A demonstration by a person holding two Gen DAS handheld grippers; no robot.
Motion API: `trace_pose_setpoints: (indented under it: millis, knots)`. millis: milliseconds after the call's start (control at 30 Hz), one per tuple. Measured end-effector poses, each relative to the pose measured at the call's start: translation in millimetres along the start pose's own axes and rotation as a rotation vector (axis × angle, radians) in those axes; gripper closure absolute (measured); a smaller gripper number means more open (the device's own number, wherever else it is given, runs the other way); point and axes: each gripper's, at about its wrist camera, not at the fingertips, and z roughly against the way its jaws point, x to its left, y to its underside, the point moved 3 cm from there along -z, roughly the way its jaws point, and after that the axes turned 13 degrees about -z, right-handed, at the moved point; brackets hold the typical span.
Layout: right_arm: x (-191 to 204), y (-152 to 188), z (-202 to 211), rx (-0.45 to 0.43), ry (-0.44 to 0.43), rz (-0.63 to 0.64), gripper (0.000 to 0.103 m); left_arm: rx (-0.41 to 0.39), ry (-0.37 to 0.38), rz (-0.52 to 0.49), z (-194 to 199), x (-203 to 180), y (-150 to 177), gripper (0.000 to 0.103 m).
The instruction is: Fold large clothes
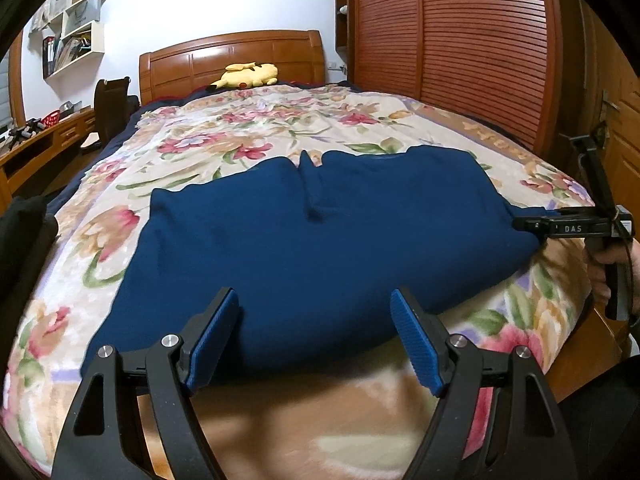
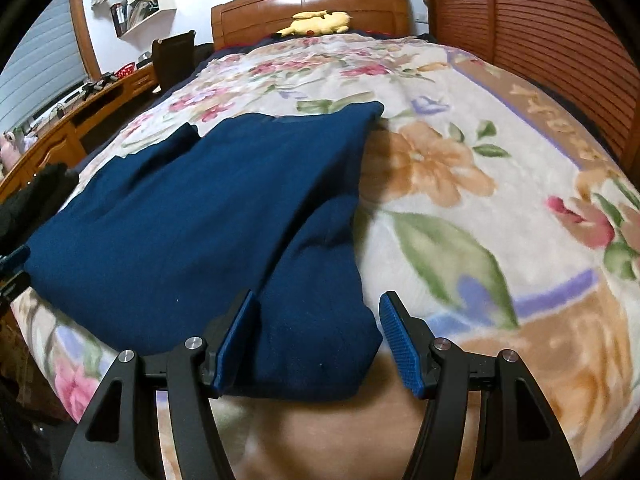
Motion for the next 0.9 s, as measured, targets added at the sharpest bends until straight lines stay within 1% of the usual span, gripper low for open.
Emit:
trace_pose_setpoints:
  millis: [133,167,233,367,500,600,667,767,833,900]
  knots:
    - [6,6,6,-0.011,0.037,0.023,0.038,-0.005,0.0,0.014,-2,-7,-4,0.024]
    - [15,2,3,-0.012,0.049,0.029,0.038,-0.004,0.001,0.015,-3,-8,-5,0.024]
    - [19,2,6,-0.029,0.064,0.044,0.038,0.003,-0.006,0.012,-6,-11,-8,0.024]
    - [15,-2,15,-0.044,0.014,-0.021,0.036,0.017,-0.016,0.01,-12,-14,-14,0.024]
    - [19,-8,24,-0.095,0.015,-0.04,0.031,0.027,-0.01,0.017,-17,-16,-18,0.024]
    - [22,-11,24,-0.104,0.005,-0.058,0.029,0.039,0.007,0.028,-23,-19,-19,0.024]
    - [22,-10,19,-0.093,0.006,-0.058,0.027,0.042,0.01,0.023,-26,-22,-19,0.024]
    - [20,-4,6,-0.058,0.05,-0.045,0.025,0.048,0.003,0.018,-30,-26,-17,0.024]
    - [17,-2,-2,-0.023,0.058,-0.047,0.019,0.05,-0.003,0.013,-32,-28,-13,0.024]
    - [12,0,-7,-0.011,0.048,-0.065,0.015,0.058,-0.01,0.001,-35,-31,-9,0.024]
